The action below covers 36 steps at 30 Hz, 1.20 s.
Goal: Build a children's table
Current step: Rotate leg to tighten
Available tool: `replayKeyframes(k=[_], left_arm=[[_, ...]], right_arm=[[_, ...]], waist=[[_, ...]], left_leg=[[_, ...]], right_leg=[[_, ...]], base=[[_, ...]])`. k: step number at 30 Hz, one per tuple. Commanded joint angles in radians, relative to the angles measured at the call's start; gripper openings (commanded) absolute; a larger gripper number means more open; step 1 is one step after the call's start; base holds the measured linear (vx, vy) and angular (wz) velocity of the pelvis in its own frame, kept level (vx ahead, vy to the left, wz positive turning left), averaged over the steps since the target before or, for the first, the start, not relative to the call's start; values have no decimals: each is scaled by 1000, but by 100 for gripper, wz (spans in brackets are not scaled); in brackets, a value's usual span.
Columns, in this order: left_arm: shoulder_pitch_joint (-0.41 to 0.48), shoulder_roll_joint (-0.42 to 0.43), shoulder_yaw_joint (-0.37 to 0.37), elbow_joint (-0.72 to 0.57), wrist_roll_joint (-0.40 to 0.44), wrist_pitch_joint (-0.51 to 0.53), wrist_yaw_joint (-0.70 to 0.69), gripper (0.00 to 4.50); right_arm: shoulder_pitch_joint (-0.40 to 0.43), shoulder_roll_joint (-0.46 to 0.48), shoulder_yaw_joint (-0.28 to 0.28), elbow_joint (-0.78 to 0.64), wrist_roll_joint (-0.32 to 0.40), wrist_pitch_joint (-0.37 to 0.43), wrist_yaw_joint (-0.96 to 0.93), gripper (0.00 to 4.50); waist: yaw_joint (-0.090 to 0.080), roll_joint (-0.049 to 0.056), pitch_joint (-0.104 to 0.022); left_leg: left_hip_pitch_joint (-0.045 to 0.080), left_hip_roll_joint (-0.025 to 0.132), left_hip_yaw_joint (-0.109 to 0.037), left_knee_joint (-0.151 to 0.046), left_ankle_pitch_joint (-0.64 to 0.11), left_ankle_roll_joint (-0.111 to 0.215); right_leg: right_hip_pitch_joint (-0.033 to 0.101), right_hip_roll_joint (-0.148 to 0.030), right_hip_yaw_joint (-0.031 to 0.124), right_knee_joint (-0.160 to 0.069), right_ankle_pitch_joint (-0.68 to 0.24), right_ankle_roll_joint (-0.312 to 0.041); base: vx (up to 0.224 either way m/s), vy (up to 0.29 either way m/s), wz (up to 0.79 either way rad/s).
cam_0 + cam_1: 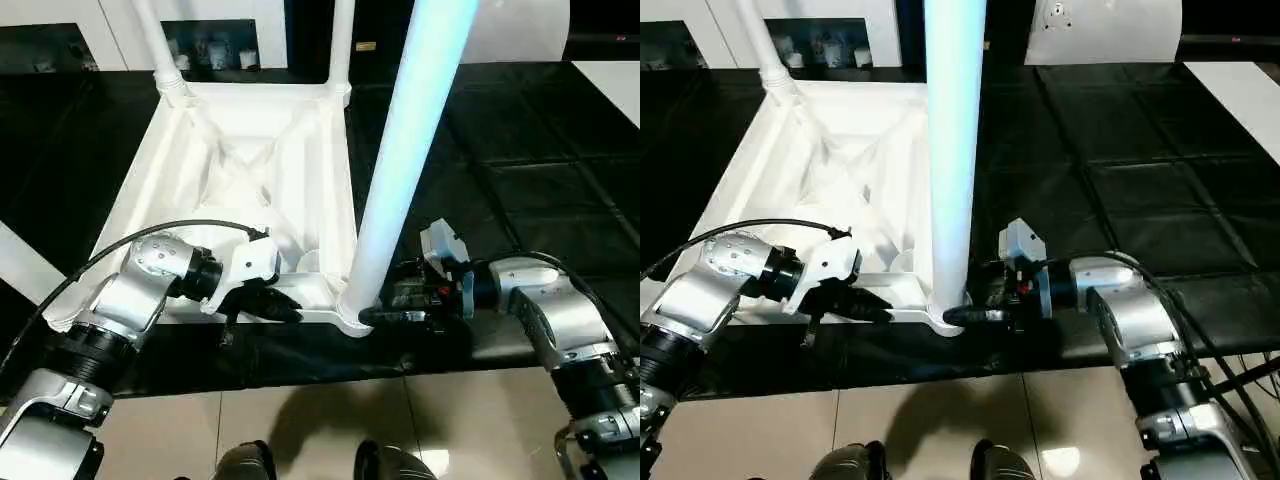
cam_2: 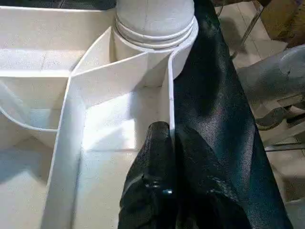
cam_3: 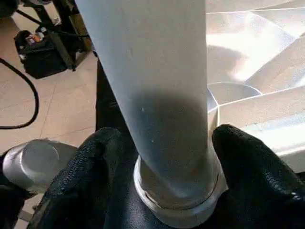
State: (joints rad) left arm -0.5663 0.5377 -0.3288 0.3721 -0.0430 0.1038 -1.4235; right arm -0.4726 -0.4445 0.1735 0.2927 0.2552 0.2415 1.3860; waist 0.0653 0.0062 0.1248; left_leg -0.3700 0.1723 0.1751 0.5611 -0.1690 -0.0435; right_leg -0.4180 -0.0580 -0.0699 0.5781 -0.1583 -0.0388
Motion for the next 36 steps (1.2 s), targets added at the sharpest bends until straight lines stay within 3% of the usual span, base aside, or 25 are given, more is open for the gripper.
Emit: replayKeyframes(k=[1, 12, 17, 20, 24, 25, 26, 29, 32, 34, 36], left_arm=[[-3, -6, -55, 4, 8, -13, -54, 0], [2, -13, -51, 12, 3, -18, -52, 0], [16, -49, -22, -24, -35, 56, -11, 0], [19, -106, -3, -59, -51, 133, 71, 0], [14, -170, 5, -77, -33, 219, 184, 0], [14, -170, 5, -77, -33, 219, 184, 0], [9, -216, 18, -79, -35, 258, 239, 0], [-4, -269, 18, -73, -20, 294, 308, 0], [-42, -351, 42, -38, 10, 350, 451, 0], [-63, -383, 56, -17, 24, 365, 512, 0], [-81, -416, 72, 1, 33, 377, 570, 0]], right_arm=[[-16, -6, 11, 9, 12, -13, 24, 300], [-10, 0, 26, 10, 27, -9, 61, 200], [36, 3, 20, -62, 67, 62, 45, 193], [79, 51, 2, -142, 87, 148, -74, 193], [113, 135, 7, -196, 32, 191, -263, 193], [113, 135, 7, -196, 32, 191, -263, 193], [121, 193, 2, -210, 8, 232, -373, 193], [116, 290, -30, -214, -1, 283, -525, 193], [110, 434, -66, -221, -40, 328, -758, 193], [106, 480, -74, -217, -61, 326, -842, 193], [106, 521, -78, -214, -79, 318, -909, 193]], waist=[[-1, -3, -71], [4, -2, -69], [13, -1, -70], [17, 0, -68], [10, -5, -55], [3, -8, -52], [-1, -9, -52], [-31, -11, -45], [-42, -11, -45], [-50, -10, -45], [-52, -7, -48]], left_leg=[[10, 60, -12, -51, -136, 102], [12, 60, -12, -52, -146, 100], [12, 62, -12, -52, -129, 104], [15, 63, -11, -53, -134, 103], [16, 57, -17, -62, -210, 57], [14, 52, -20, -64, -231, 44], [14, 51, -22, -66, -242, 41], [12, 46, -31, -70, -294, 15], [12, 42, -34, -71, -312, 6], [23, 37, -32, -66, -327, 7], [22, 40, -31, -69, -319, 14]], right_leg=[[63, -87, 56, -55, -209, -237], [61, -87, 55, -58, -228, -234], [62, -86, 56, -54, -199, -240], [60, -85, 56, -56, -207, -240], [52, -92, 56, -80, -411, -175], [54, -93, 54, -87, -479, -150], [55, -94, 52, -91, -512, -137], [47, -93, 47, -106, -635, -84], [45, -93, 43, -113, -682, -51], [33, -91, 44, -124, -704, -35], [34, -90, 45, -122, -663, -42]], base=[[0, 0, 0], [0, 0, 0], [0, 0, 0], [0, 0, 0], [0, 0, 0], [0, 0, 0], [0, 0, 0], [0, 0, 0], [0, 0, 0], [0, 0, 0], [0, 0, 0]])
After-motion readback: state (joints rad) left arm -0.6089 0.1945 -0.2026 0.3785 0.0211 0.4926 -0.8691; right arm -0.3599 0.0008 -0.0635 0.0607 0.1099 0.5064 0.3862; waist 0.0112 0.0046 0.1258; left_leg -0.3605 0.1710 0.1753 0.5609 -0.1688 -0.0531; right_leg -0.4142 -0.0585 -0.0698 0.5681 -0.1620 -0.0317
